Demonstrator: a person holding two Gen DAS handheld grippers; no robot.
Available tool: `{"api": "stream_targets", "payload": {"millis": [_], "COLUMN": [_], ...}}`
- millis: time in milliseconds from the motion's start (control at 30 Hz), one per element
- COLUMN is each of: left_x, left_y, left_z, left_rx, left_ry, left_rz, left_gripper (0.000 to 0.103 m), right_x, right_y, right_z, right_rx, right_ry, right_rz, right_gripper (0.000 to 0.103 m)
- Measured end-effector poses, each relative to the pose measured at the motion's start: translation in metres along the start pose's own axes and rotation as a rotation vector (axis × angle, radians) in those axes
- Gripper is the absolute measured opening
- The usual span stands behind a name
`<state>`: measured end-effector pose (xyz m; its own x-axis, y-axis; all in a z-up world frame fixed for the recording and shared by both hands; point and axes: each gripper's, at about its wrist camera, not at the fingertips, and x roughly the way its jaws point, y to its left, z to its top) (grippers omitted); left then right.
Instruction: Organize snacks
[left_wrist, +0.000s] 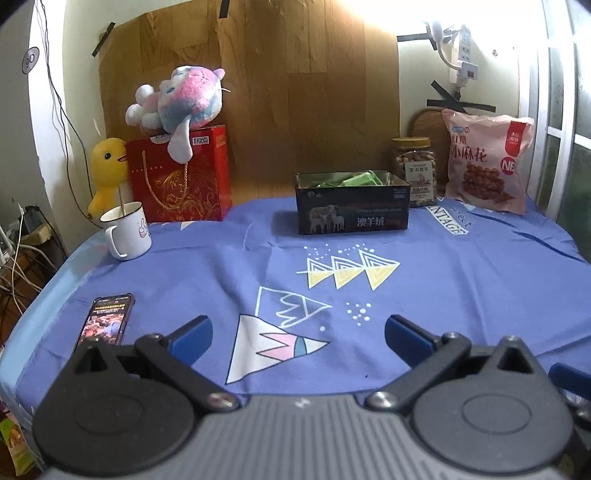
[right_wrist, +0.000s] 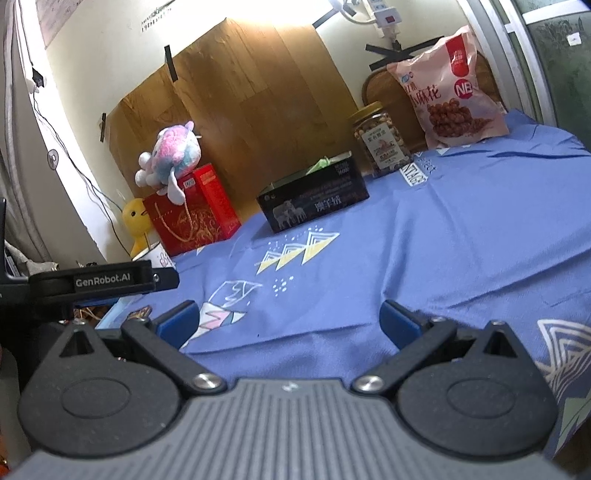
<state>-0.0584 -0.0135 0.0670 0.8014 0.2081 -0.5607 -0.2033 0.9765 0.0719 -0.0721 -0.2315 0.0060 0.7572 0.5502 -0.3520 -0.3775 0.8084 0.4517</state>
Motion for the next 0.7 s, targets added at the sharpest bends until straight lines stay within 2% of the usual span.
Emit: {"api": "stream_targets", "payload": {"millis": [467, 700], "left_x": [0.0079, 0.0055], "left_y": [0.0003, 0.0003], "left_z": [-0.0014, -0.0023], "left_rx": [-0.004, 0.001], "left_ry": [0.050, 0.032], "left_rz": [-0.023, -0.005], "left_gripper": [0.103, 0.103], "right_x": [-0.0011, 0.0006], "right_y": [0.0010, 0.0026], "right_z": [0.0013, -0.0003], "right_rx": [-0.006, -0.005], "right_ry": [-0.002, 0.008], "right_rz": [-0.002, 0.002], "right_gripper": [0.103, 0.103]}}
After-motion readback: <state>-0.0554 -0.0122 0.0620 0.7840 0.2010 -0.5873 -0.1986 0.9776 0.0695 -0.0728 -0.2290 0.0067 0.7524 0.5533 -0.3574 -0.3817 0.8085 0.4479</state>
